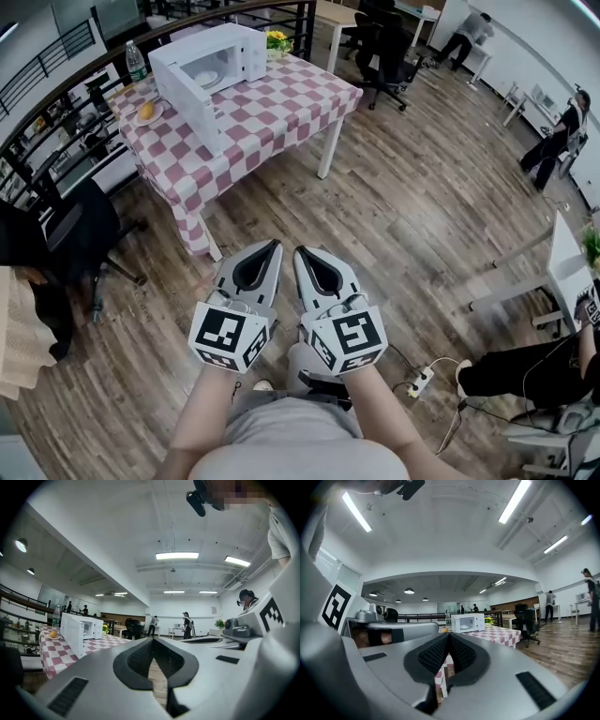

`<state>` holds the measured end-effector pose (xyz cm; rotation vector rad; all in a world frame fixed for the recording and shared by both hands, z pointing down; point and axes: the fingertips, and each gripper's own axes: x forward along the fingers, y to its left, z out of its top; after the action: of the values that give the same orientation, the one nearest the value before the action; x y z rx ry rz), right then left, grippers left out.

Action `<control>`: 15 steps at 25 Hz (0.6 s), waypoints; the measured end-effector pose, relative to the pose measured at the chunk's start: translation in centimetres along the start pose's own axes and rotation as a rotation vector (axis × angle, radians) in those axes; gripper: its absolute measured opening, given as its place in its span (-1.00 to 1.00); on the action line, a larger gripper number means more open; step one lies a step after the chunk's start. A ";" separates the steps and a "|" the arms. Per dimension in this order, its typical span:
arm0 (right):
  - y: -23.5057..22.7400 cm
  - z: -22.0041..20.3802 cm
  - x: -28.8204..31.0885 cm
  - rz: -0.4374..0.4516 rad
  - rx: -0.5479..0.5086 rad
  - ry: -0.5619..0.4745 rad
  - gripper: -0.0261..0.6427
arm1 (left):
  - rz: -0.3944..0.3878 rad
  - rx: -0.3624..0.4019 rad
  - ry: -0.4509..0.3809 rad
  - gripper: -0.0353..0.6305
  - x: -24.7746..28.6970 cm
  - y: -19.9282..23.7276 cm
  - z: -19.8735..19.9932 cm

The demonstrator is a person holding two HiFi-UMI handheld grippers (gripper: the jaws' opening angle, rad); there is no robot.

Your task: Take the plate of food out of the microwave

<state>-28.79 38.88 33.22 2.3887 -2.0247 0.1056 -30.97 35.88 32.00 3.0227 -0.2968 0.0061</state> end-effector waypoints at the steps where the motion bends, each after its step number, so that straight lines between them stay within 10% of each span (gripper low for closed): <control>1: -0.6 0.0 0.5 0.003 0.002 0.001 -0.85 | 0.001 0.000 -0.002 -0.88 0.8 0.1 0.1; 15: -8.4 1.2 7.8 0.072 0.006 -0.001 -0.85 | 0.052 -0.003 -0.001 -0.88 10.8 3.5 0.9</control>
<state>-19.15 32.48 32.79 2.3200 -2.1140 0.1108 -21.09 30.33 31.66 3.0114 -0.3758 0.0078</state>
